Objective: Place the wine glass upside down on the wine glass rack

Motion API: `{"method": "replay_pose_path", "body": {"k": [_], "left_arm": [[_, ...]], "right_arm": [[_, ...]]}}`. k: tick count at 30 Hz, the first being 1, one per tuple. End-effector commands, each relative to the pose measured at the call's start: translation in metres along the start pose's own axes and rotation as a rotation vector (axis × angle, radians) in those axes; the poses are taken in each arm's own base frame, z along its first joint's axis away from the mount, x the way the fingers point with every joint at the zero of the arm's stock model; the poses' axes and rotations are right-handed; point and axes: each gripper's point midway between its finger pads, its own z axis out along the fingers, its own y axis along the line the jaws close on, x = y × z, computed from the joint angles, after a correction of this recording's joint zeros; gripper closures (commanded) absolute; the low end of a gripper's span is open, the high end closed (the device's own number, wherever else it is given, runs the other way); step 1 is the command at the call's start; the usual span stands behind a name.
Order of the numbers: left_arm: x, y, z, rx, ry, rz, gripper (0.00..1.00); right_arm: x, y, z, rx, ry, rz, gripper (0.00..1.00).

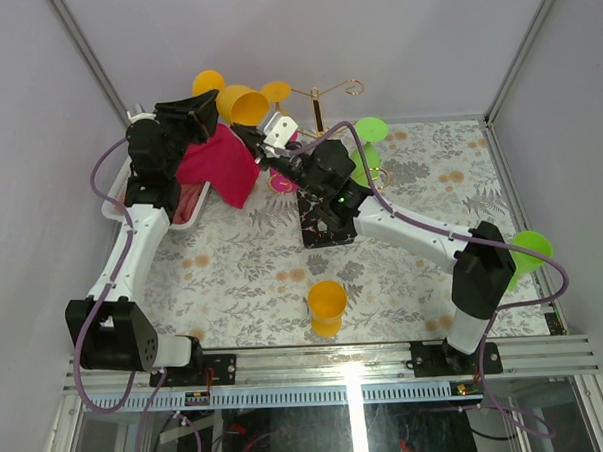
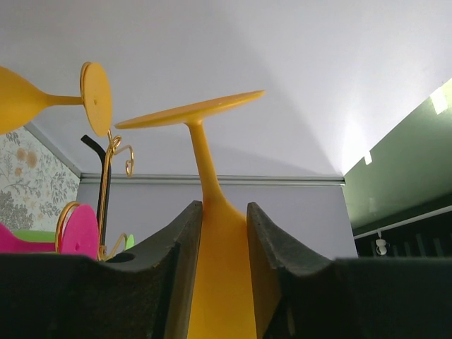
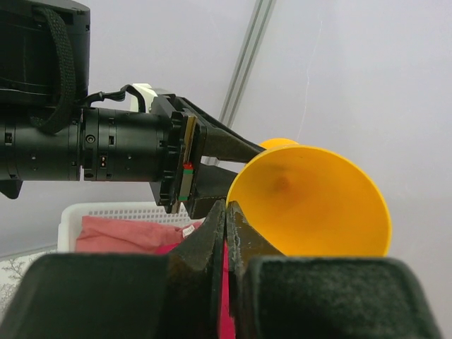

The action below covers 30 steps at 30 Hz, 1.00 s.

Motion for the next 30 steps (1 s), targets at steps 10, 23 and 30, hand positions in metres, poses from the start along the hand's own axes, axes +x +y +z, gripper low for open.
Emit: {"method": "replay_pose_path", "body": {"k": [10, 23, 30], "left_arm": [[0.011, -0.013, 0.0, 0.07, 0.054, -0.001, 0.63], [0.016, -0.03, -0.002, 0.162, 0.078, 0.093, 1.0], [0.012, -0.046, -0.007, 0.273, 0.07, 0.143, 1.0]], "right_arm": [[-0.052, 0.006, -0.01, -0.046, -0.132, -0.016, 1.0], [-0.046, 0.006, -0.014, -0.035, -0.108, -0.029, 0.98], [-0.046, 0.0, -0.023, -0.006, -0.097, -0.049, 0.8]]}}
